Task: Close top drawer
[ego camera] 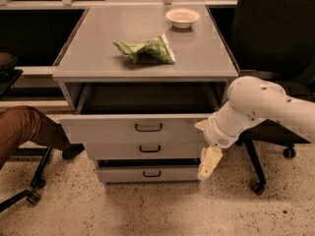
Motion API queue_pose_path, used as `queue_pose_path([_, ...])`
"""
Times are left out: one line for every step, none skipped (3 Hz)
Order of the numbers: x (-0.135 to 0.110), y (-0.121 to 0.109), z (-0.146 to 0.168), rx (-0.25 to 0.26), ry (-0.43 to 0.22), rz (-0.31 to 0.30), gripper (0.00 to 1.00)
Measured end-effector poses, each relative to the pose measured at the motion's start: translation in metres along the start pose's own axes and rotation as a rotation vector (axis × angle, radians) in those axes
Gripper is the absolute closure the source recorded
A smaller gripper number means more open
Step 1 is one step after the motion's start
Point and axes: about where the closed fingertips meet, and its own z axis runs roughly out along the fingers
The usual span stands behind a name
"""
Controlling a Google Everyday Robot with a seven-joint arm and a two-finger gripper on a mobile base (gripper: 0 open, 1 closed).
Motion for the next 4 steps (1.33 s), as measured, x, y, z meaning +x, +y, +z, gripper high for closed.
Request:
queue_pose_path([-0.01, -0.028, 0.008, 0.033, -0.013, -0.02, 0.0])
queue_pose_path([-0.021, -0.056, 0.016, 0.066, -0.032, -0.034, 0.0])
queue_pose_path([-0.039, -0.091, 0.026, 0.108, -0.052, -0.052, 0.0])
queue_pose_path([-0.048, -0.108, 0.032, 0.14, -0.071, -0.062, 0.0])
